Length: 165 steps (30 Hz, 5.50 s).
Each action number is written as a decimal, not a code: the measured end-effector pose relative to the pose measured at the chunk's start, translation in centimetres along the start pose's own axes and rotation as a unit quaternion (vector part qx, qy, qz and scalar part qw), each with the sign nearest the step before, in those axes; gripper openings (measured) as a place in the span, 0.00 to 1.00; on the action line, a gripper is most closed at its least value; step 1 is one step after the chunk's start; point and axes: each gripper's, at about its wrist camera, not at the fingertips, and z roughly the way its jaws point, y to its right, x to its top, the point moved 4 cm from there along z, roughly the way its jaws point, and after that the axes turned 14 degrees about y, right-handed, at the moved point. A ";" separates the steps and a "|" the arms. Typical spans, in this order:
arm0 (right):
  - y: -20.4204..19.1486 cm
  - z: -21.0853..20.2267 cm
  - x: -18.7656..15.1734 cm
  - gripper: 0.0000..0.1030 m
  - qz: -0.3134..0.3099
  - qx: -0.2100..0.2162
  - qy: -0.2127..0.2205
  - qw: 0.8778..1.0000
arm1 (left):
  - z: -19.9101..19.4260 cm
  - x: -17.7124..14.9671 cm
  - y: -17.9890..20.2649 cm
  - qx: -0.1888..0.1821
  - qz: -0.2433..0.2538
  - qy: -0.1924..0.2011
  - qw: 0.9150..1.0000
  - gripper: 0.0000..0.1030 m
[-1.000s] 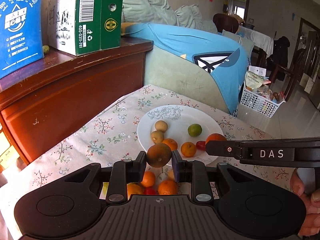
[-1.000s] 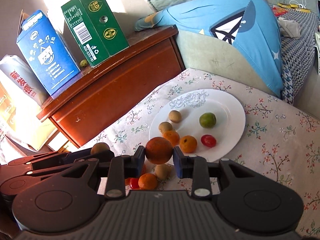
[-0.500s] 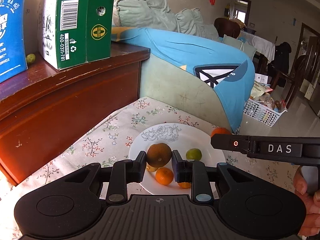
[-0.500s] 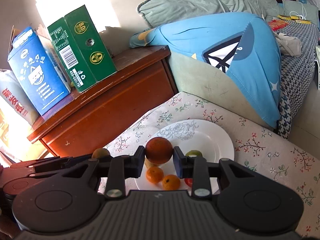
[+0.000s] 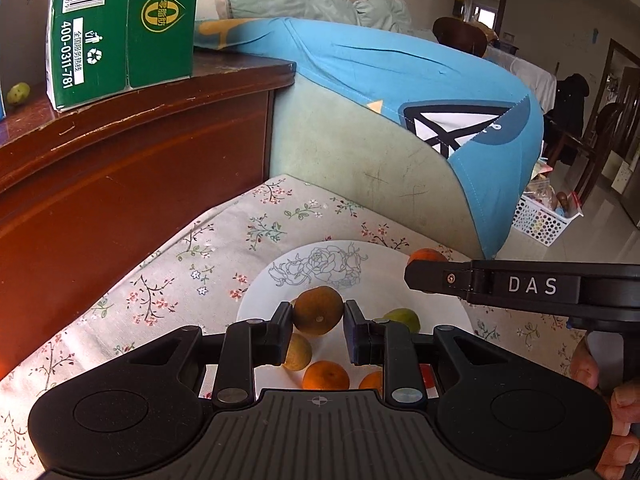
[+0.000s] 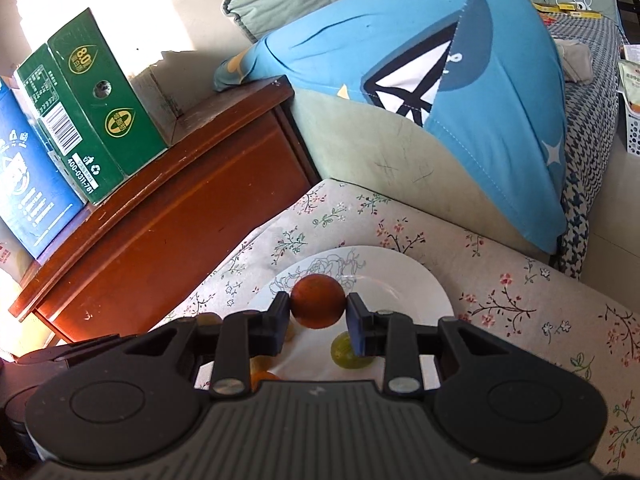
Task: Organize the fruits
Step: 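Lift the tangerine over the plate with the right tool while the left tool carries the brown fruit there, then open the right tool to set the tangerine on the plate while the left tool releases the brown fruit, then withdraw both tools from the plate back to the fruit pile, then close the right tool on a tangerine while the left tool grasps a green-orange mango-like fruit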
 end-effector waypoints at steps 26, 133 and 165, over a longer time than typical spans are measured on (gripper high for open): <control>1.7 4.7 -1.3 0.33 0.050 -0.023 -0.027 0.998 | 3.1 -1.0 0.4 -0.009 -0.008 -0.021 1.000 0.27; -9.8 -5.8 -14.0 0.28 -0.076 0.051 -0.123 0.988 | -6.4 -8.2 -8.8 0.070 -0.069 -0.095 0.991 0.24; -8.5 -7.2 -13.3 0.31 -0.055 0.061 -0.119 0.989 | -9.9 -5.7 -6.7 0.067 -0.079 -0.045 0.994 0.24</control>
